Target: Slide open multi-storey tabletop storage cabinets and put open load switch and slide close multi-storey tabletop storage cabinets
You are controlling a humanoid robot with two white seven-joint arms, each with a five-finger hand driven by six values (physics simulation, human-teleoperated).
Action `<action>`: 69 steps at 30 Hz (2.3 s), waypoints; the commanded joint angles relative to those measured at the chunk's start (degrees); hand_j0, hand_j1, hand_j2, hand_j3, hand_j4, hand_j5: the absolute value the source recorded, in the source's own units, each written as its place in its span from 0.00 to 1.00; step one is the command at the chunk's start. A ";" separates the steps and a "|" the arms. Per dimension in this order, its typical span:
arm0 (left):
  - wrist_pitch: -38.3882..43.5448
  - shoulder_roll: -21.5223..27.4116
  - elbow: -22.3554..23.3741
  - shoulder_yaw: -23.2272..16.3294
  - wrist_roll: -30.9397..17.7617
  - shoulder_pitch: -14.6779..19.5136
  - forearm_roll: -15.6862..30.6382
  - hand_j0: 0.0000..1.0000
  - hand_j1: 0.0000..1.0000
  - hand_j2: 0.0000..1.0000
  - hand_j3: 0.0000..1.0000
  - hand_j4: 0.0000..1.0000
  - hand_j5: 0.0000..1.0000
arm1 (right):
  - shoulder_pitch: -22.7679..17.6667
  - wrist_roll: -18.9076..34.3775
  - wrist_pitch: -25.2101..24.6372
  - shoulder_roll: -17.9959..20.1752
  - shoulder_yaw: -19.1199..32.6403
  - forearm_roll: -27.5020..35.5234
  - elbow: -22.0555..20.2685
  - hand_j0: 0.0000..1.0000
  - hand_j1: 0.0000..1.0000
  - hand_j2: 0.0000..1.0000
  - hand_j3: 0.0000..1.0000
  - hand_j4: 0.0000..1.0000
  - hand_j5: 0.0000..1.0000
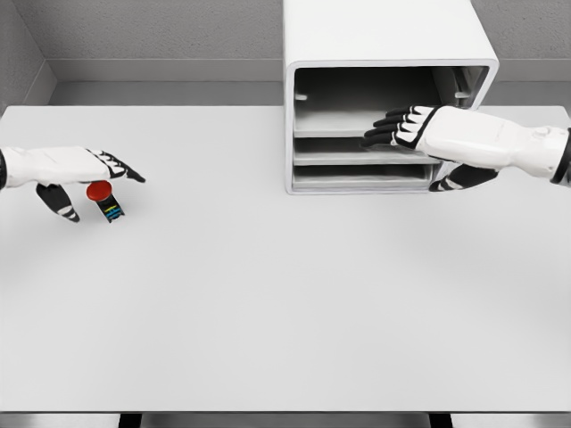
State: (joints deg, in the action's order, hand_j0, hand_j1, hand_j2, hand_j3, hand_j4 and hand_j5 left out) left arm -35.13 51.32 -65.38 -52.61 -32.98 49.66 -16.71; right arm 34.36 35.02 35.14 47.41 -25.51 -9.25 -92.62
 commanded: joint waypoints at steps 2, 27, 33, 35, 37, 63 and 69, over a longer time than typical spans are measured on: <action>0.13 -1.31 2.36 0.05 -0.07 0.00 -0.78 1.00 1.00 1.00 1.00 1.00 1.00 | 0.97 -0.02 -0.14 -2.32 -3.06 0.37 1.74 1.00 1.00 1.00 1.00 1.00 1.00; 0.13 -0.78 1.57 0.14 -0.07 0.18 -1.48 0.65 0.65 0.65 0.65 0.65 0.65 | 12.57 -0.02 -0.14 -11.90 -11.85 -1.92 22.30 1.00 1.00 1.00 1.00 1.00 1.00; 0.13 -0.78 1.57 0.05 -0.07 0.00 -1.57 0.65 0.65 0.65 0.65 0.65 0.65 | 13.89 -0.02 -0.14 -13.04 -11.85 -2.27 26.43 1.00 1.00 1.00 1.00 1.00 1.00; 0.13 -0.70 0.78 0.05 -0.07 -0.09 -1.57 0.60 0.60 0.60 0.60 0.60 0.60 | 13.98 -0.02 -0.69 -13.04 -11.76 -2.79 26.43 1.00 1.00 1.00 1.00 1.00 1.00; 0.13 -0.70 0.43 -0.03 -0.07 -0.09 -1.57 0.51 0.51 0.51 0.51 0.51 0.51 | 14.24 -0.02 -1.56 -13.57 -11.94 -4.11 26.43 1.00 1.00 1.00 1.00 1.00 1.00; 0.13 7.56 -18.47 0.05 -1.03 1.58 0.80 0.32 0.32 0.32 0.32 0.32 0.32 | 15.03 -0.02 -0.14 -11.90 -15.72 -6.22 19.14 1.00 1.00 1.00 1.00 1.00 1.00; 0.13 9.85 -21.72 -0.03 -0.95 1.32 1.15 0.32 0.32 0.32 0.32 0.32 0.32 | 13.80 -0.02 -0.14 -9.44 -15.63 -5.78 16.24 1.00 1.00 1.00 1.00 1.00 1.00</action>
State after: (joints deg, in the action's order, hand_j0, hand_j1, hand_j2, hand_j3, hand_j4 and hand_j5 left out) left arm -35.10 60.25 -86.06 -52.55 -33.97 50.89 -16.01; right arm 48.08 34.82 33.81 37.53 -40.51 -17.14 -74.76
